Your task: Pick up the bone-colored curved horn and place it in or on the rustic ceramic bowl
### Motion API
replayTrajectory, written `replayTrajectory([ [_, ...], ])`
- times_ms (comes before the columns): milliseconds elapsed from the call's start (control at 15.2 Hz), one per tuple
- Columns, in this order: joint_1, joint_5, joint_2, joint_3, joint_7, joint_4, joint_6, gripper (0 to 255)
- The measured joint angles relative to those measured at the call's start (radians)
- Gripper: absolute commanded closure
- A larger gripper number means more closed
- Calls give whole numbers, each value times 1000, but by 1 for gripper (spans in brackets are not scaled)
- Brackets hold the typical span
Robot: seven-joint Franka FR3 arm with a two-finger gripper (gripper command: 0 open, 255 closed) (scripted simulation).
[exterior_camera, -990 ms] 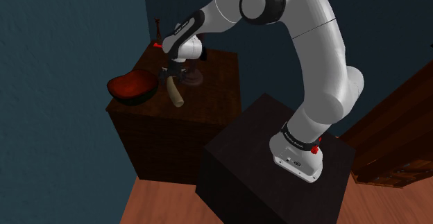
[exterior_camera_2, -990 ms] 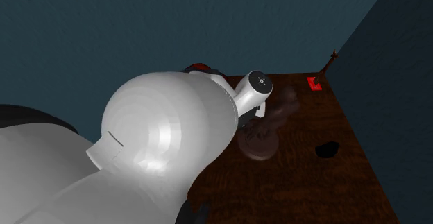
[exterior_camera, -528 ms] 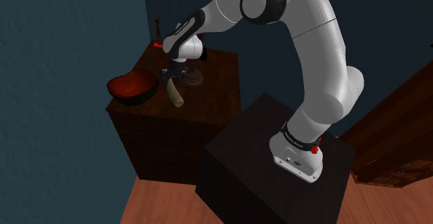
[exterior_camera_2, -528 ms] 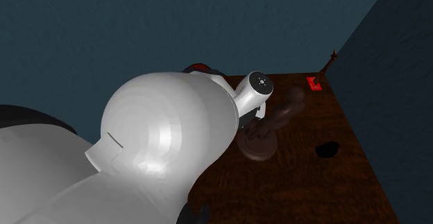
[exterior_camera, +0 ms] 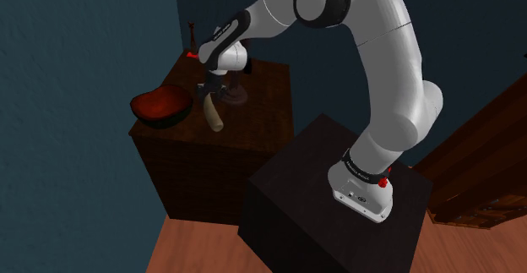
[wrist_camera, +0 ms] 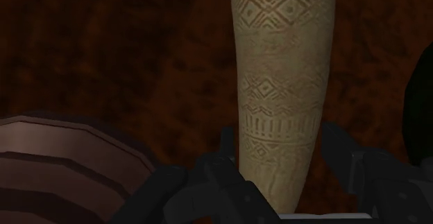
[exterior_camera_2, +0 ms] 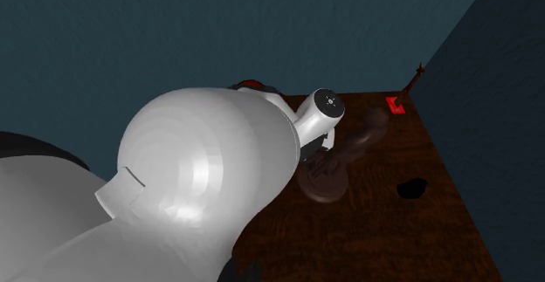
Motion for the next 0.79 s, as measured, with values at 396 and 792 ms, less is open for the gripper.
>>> replayTrajectory([
  [396, 1, -3, -67, -3, 16, -27, -40, 255],
  [792, 0, -7, -129, -6, 31, -43, -85, 255],
])
